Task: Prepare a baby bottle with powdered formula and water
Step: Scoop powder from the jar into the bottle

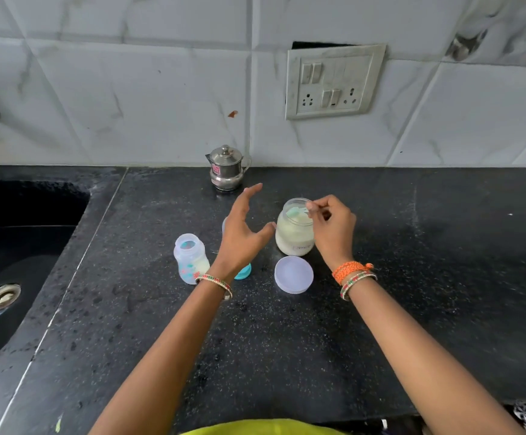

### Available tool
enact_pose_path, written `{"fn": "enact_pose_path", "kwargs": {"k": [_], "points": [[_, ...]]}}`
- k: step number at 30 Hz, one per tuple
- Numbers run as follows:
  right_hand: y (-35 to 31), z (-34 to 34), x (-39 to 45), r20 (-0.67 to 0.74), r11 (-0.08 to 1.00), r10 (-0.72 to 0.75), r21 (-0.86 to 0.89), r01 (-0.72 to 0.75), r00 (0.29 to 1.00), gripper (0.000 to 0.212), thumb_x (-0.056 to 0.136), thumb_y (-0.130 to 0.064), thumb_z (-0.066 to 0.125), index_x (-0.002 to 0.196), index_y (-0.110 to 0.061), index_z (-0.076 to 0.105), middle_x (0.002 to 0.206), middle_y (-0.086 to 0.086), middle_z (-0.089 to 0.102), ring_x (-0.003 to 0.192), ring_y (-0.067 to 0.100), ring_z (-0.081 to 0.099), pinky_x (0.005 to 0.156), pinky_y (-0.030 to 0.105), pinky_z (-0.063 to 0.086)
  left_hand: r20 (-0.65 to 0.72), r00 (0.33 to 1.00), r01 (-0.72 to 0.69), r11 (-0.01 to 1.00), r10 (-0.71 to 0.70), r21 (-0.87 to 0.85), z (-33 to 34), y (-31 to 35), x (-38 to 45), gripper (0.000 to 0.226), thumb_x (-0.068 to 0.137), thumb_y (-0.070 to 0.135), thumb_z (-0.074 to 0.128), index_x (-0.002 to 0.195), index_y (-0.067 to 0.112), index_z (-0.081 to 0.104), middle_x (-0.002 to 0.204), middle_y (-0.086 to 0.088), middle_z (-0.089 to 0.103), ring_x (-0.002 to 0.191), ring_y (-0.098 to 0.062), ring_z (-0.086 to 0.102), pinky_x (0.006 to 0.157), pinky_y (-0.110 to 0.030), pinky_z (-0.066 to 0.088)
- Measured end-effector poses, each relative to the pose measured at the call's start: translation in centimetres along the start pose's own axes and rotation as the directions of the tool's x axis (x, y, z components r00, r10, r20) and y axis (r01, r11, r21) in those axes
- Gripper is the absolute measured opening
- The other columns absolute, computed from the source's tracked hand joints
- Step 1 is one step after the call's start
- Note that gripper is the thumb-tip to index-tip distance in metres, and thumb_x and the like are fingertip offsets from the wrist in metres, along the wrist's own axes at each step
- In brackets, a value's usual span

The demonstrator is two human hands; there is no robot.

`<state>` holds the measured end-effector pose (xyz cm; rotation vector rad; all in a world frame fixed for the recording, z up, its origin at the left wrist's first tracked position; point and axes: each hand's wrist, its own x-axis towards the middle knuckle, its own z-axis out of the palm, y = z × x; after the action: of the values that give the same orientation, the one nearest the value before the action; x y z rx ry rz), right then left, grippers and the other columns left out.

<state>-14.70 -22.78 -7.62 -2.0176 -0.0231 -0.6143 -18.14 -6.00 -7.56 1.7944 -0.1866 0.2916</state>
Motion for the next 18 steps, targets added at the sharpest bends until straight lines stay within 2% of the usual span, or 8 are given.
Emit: {"fn": "enact_pose_path", "kwargs": {"k": [2, 4, 7, 10, 13, 15, 18], "points": [[-0.2, 0.7, 0.1, 0.026, 1.0, 0.011, -0.006, -0.011, 1.0, 0.013, 0.088, -0.016, 0.066, 0.077, -0.009, 0.064, 0.073, 0.002, 0.065, 0.069, 0.015, 0.059, 0.062, 0.022, 0.045, 0.014, 1.0, 0.014, 1.0, -0.014, 0.012, 0.2, -0.3, 0.3, 0.065, 0.079, 0.01, 0.064, 0.138, 0.023, 0.041, 0.139, 0.016, 0.042, 0.13, -0.001, 0.038, 0.104, -0.014, 0.024], [-0.2, 0.9, 0.3, 0.044, 0.999, 0.023, -0.043, -0.021, 0.999, 0.012, 0.087, -0.016, 0.067, 0.077, -0.009, 0.065, 0.074, -0.001, 0.064, 0.071, 0.015, 0.059, 0.064, 0.025, 0.044, 0.016, 0.999, 0.032, 0.999, -0.032, 0.016, 0.2, -0.5, 0.3, 0.064, 0.08, 0.006, 0.064, 0.139, 0.021, 0.041, 0.137, 0.015, 0.042, 0.128, -0.001, 0.039, 0.1, -0.012, 0.024], [0.2, 0.8, 0.5, 0.084, 0.992, 0.014, -0.123, -0.004, 0.996, 0.013, 0.085, -0.022, 0.07, 0.078, -0.011, 0.067, 0.075, -0.001, 0.066, 0.075, 0.017, 0.059, 0.065, 0.032, 0.048, 0.016, 0.999, 0.048, 0.999, -0.048, 0.017, 0.0, -0.8, -0.1, 0.061, 0.082, 0.005, 0.064, 0.137, 0.022, 0.042, 0.135, 0.015, 0.042, 0.127, -0.003, 0.039, 0.101, -0.016, 0.026], [0.4, 0.5, 0.6, 0.057, 0.951, 0.017, -0.31, 0.002, 0.998, 0.021, 0.083, -0.032, 0.071, 0.081, -0.011, 0.07, 0.084, 0.003, 0.065, 0.087, 0.023, 0.052, 0.065, 0.03, 0.038, 0.01, 0.997, 0.072, 0.997, -0.072, 0.016, -0.1, -0.7, -0.6, 0.059, 0.083, 0.004, 0.063, 0.134, 0.024, 0.043, 0.131, 0.018, 0.041, 0.124, -0.002, 0.038, 0.103, -0.021, 0.026], [0.5, 0.0, 1.2, 0.058, 0.908, 0.07, -0.416, -0.04, 0.996, 0.025, 0.08, -0.035, 0.073, 0.087, -0.011, 0.074, 0.096, 0.008, 0.059, 0.098, 0.027, 0.048, 0.073, 0.033, 0.041, 0.017, 0.996, 0.092, 0.996, -0.092, 0.009, 0.0, -0.2, -1.0, 0.059, 0.083, 0.002, 0.063, 0.134, 0.024, 0.043, 0.127, 0.021, 0.039, 0.122, -0.002, 0.035, 0.104, -0.023, 0.025], [0.6, -0.3, 1.6, 0.123, 0.892, 0.103, -0.45, -0.037, 0.987, 0.027, 0.084, -0.038, 0.067, 0.091, -0.013, 0.075, 0.102, 0.007, 0.058, 0.104, 0.028, 0.046, 0.083, 0.038, 0.041, 0.023, 0.995, 0.093, 0.996, -0.093, 0.012, 0.1, -0.1, -1.1, 0.059, 0.083, 0.001, 0.063, 0.134, 0.023, 0.043, 0.127, 0.021, 0.039, 0.121, -0.001, 0.035, 0.104, -0.022, 0.025], [0.6, -0.8, 1.7, 0.214, 0.846, 0.11, -0.533, 0.022, 0.971, 0.046, 0.095, -0.047, 0.042, 0.088, -0.018, 0.076, 0.115, 0.005, 0.057, 0.112, 0.027, 0.043, 0.092, 0.043, 0.033, 0.039, 0.996, 0.082, 0.996, -0.083, 0.029, 0.1, 0.1, -1.1, 0.059, 0.083, 0.003, 0.063, 0.134, 0.025, 0.042, 0.125, 0.025, 0.038, 0.121, 0.0, 0.035, 0.103, -0.021, 0.025]]}}
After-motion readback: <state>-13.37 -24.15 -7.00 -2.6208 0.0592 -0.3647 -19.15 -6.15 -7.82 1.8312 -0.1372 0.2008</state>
